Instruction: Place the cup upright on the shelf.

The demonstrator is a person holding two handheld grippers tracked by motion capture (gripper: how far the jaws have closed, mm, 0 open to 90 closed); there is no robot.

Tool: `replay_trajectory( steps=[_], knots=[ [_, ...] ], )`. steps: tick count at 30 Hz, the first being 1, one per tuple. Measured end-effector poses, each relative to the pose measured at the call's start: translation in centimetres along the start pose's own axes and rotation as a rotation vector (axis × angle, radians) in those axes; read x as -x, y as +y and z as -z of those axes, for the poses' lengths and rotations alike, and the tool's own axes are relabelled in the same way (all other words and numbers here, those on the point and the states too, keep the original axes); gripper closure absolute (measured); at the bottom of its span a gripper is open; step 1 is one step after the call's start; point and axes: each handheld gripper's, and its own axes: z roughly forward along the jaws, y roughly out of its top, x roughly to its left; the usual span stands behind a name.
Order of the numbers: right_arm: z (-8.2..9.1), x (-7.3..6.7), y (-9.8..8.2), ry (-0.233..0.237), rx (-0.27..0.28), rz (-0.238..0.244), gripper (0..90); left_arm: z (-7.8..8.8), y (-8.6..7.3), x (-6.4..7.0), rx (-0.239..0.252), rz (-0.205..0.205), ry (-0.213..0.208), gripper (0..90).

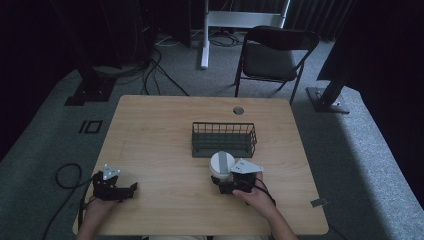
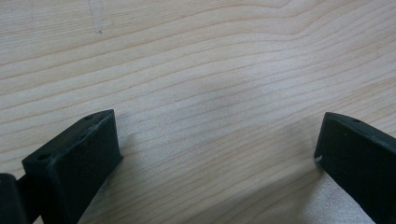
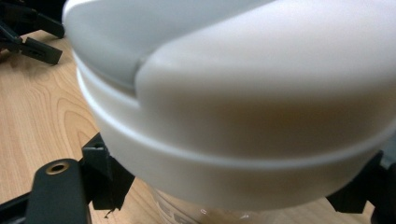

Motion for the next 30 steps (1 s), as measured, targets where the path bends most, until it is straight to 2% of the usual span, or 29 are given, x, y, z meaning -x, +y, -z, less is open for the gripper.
replay_trajectory(
  steps=[6, 13, 14, 27, 30],
  knots=[
    [0.5, 0.4, 0.9, -0.017, 0.014, -0.003, 18.3, 0.0, 0.0, 0.0, 0.0, 0.0, 0.0, 0.2],
    [0.9, 0.6, 1.9, -0.016, 0.027, -0.012, 18.3, 0.0, 0.0, 0.0, 0.0, 0.0, 0.0, 0.2],
    [1.1, 0.7, 2.6, -0.023, 0.039, -0.013, 18.3, 0.0, 0.0, 0.0, 0.0, 0.0, 0.0, 0.2],
    [1.8, 1.7, 5.8, -0.065, 0.078, -0.009, 18.3, 0.0, 0.0, 0.0, 0.0, 0.0, 0.0, 0.2],
    [1.8, 2.1, 6.5, -0.076, 0.093, -0.02, 18.3, 0.0, 0.0, 0.0, 0.0, 0.0, 0.0, 0.2]
  ],
)
